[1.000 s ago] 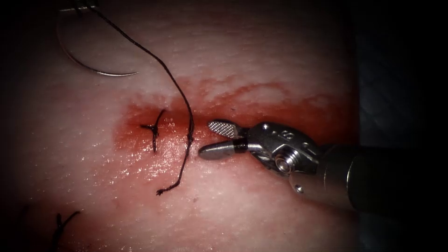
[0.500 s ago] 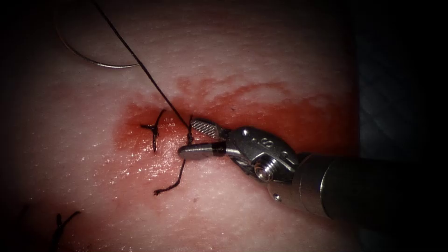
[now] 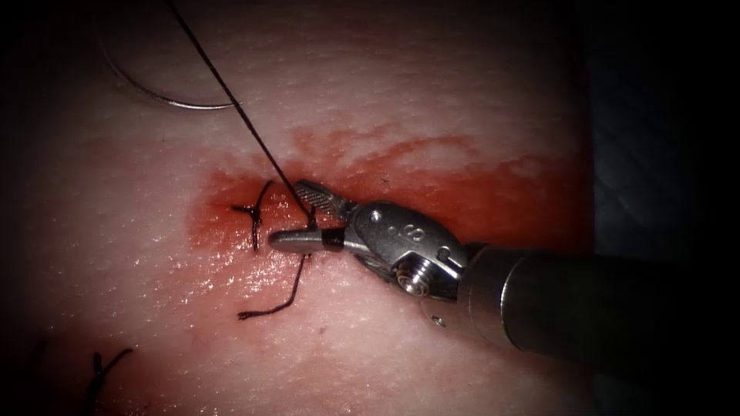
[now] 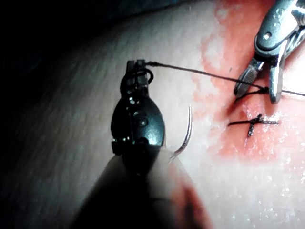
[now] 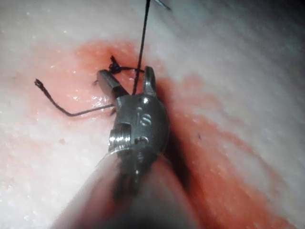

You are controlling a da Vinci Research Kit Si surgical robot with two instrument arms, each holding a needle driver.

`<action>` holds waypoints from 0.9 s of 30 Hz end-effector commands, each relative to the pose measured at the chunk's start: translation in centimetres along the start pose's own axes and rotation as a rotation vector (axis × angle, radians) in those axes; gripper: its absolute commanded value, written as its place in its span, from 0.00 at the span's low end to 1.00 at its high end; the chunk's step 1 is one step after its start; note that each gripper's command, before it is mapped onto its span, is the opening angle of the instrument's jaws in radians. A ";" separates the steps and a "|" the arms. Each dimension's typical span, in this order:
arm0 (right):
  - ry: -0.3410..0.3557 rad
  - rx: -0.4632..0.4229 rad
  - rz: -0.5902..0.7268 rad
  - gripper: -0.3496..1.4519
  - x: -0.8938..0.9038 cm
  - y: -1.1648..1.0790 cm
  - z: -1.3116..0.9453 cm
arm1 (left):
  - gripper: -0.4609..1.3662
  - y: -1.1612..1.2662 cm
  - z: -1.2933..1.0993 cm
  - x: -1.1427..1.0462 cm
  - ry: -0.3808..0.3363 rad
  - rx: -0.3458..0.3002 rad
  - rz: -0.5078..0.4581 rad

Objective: Wound Closure
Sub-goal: With the right suturecutter, cut the long suture end

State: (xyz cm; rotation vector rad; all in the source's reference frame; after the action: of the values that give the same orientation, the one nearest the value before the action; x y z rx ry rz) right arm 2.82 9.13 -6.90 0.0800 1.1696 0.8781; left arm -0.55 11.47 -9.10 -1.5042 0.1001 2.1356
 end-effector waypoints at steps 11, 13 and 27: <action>0.007 0.005 -0.054 0.80 0.01 0.00 0.19 | 0.06 0.14 0.07 0.20 0.003 -0.020 0.008; 0.007 0.005 -0.054 0.80 0.01 0.00 0.19 | 0.06 0.14 0.06 0.21 0.008 -0.019 0.013; 0.021 0.007 -0.059 0.79 -0.04 -0.02 0.27 | 0.06 0.17 0.03 0.38 0.022 -0.018 0.022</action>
State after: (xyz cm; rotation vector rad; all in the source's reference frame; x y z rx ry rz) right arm 3.08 9.19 -6.75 0.0396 1.1881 0.8274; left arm -0.75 11.48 -9.48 -1.5410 0.1098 2.1424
